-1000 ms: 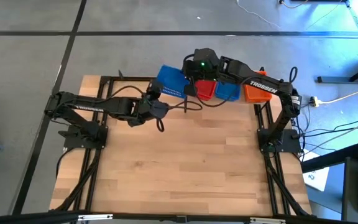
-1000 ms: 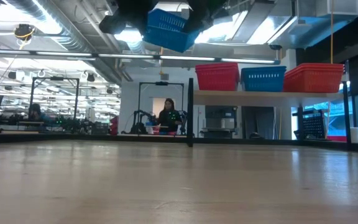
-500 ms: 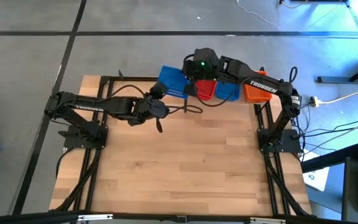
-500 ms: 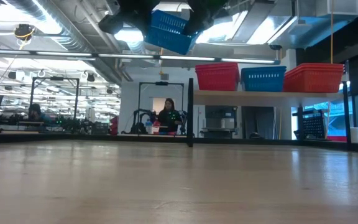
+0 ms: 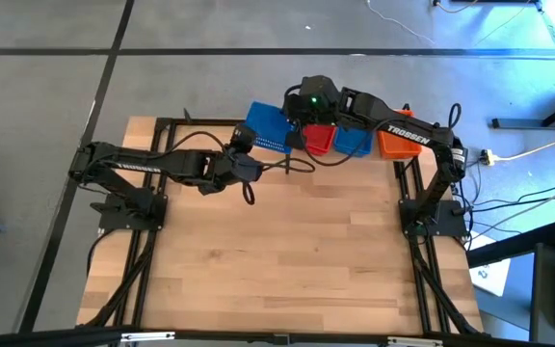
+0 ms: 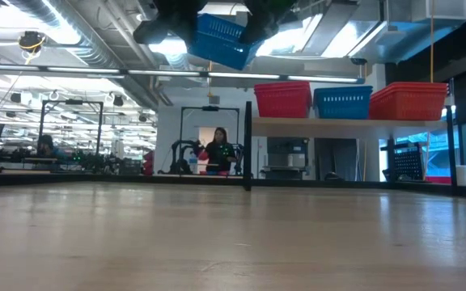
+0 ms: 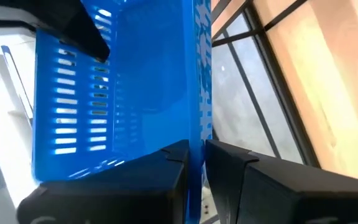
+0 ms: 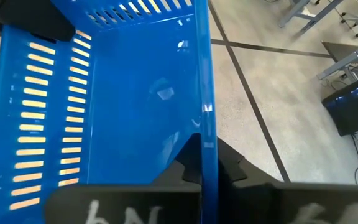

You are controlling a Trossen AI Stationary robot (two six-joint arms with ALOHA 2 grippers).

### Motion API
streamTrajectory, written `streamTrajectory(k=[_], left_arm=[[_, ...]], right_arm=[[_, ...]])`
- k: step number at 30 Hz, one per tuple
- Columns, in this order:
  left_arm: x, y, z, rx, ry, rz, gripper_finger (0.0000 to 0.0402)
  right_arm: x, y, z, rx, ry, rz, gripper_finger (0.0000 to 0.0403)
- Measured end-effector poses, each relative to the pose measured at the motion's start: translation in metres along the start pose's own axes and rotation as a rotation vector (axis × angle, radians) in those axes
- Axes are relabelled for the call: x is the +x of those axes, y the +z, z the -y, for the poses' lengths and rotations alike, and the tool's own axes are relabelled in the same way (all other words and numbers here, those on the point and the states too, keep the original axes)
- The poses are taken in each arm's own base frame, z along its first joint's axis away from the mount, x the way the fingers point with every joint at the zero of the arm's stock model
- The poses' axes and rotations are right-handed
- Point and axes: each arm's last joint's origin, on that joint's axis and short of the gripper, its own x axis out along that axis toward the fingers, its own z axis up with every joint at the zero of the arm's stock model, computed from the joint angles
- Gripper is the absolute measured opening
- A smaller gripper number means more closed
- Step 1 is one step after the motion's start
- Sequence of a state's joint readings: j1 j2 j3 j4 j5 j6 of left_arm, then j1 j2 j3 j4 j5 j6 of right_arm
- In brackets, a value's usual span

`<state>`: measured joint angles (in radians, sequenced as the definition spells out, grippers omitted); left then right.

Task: Stack baskets on shelf by color
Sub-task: Stack the blue bin on top of the stacked blue bins on the shelf

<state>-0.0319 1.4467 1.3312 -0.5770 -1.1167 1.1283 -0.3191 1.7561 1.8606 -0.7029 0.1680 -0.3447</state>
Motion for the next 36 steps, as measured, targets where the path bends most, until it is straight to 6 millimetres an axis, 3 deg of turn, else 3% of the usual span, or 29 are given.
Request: streamTrajectory(k=[36], left_arm=[[0.0002, 0.001, 0.0009, 0.028, -0.021, 0.04, 0.0034]], right_arm=[[-0.0005, -0.0005, 0.0001, -0.001, -0.005, -0.007, 0.0]])
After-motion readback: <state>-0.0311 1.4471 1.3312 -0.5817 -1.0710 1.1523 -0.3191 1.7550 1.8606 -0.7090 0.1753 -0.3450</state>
